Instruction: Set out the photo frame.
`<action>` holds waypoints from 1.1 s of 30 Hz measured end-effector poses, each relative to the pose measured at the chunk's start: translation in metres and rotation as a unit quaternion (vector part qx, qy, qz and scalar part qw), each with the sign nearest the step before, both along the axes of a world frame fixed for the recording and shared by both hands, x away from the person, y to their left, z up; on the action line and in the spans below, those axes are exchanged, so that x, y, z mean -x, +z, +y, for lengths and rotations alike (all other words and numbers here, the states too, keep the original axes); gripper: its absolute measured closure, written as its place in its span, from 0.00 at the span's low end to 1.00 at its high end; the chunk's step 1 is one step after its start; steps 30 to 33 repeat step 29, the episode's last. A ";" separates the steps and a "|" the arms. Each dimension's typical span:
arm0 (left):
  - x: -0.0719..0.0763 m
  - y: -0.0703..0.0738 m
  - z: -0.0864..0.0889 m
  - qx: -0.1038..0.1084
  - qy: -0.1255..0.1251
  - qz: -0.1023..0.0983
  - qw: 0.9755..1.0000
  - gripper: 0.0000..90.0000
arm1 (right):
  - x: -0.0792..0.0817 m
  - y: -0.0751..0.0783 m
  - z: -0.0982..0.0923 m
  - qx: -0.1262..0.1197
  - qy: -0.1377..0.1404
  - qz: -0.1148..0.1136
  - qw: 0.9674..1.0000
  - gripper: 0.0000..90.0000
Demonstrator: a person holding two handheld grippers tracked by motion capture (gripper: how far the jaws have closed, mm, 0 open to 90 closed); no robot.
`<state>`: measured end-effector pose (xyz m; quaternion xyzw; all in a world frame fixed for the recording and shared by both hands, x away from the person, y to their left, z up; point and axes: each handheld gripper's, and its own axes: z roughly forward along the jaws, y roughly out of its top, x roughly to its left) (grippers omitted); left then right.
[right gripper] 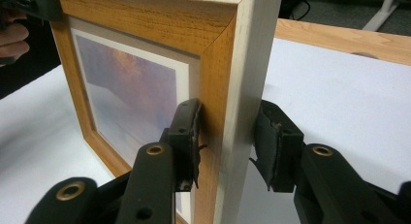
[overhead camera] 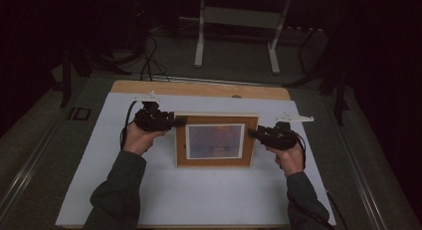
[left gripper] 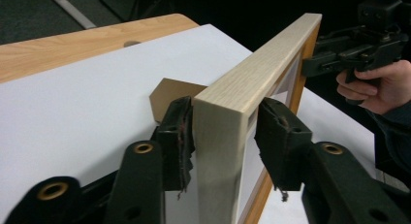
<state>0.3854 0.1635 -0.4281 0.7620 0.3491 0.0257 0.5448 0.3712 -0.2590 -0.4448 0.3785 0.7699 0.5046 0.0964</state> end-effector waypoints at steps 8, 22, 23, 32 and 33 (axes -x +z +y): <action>0.007 0.004 0.008 -0.012 0.012 -0.004 1.000 0.61 | 0.005 0.004 -0.005 0.007 -0.005 0.000 1.000 0.65; 0.030 0.006 0.021 -0.046 0.040 -0.008 0.998 0.58 | 0.014 0.009 -0.016 0.015 -0.010 0.006 1.000 0.64; 0.032 0.005 0.022 -0.052 0.045 -0.008 0.998 0.58 | 0.015 0.009 -0.017 0.017 -0.011 0.008 1.000 0.64; 0.062 -0.015 0.030 -0.098 0.088 -0.014 0.991 0.55 | 0.027 0.000 -0.025 0.046 -0.023 0.019 0.998 0.62; 0.062 -0.015 0.030 -0.098 0.088 -0.014 0.991 0.55 | 0.027 0.000 -0.025 0.046 -0.023 0.019 0.998 0.62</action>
